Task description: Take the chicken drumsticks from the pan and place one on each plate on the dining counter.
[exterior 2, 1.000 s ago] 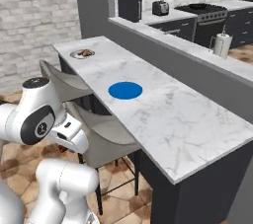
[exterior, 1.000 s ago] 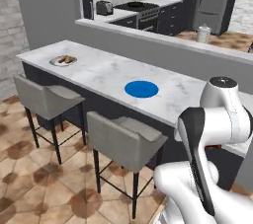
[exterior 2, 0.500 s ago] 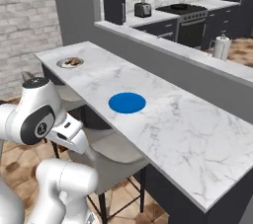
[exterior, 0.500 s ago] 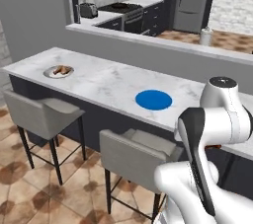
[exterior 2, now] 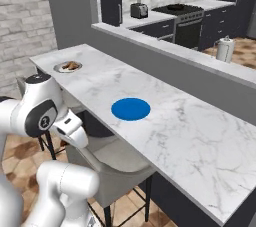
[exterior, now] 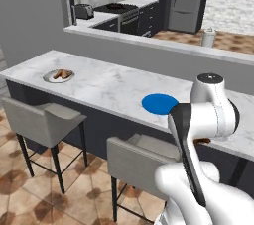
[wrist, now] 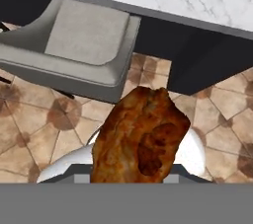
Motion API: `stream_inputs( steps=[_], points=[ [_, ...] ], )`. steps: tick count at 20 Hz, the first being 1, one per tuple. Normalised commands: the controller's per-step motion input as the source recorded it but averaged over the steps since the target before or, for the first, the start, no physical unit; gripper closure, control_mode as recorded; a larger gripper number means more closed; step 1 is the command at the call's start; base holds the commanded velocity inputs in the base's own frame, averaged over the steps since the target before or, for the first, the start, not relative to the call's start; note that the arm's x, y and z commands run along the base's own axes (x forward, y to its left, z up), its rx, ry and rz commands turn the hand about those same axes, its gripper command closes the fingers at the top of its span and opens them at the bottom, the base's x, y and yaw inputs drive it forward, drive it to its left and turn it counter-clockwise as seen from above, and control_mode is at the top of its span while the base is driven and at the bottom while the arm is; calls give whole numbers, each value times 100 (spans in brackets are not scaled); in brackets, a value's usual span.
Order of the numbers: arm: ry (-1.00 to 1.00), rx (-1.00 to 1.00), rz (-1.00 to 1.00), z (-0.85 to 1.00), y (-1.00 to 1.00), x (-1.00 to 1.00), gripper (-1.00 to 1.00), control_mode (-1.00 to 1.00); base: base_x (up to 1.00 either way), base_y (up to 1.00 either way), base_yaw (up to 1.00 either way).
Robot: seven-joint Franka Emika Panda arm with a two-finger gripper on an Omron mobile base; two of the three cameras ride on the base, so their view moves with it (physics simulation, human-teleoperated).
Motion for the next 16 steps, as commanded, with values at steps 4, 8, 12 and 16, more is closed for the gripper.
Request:
stream_inputs(
  steps=[4, 8, 12, 16],
  points=[
    [0, 0, -21, 6, 0, 63, 100, -100, 0, 0, 0],
    [0, 1, -19, 13, -16, 54, 100, -100, 0, 0, 0],
    [0, 6, -6, 0, -57, 42, 100, -100, 0, 0, 0],
    [0, 8, 0, 0, -62, 28, 100, -100, 0, 0, 0]
  ],
)
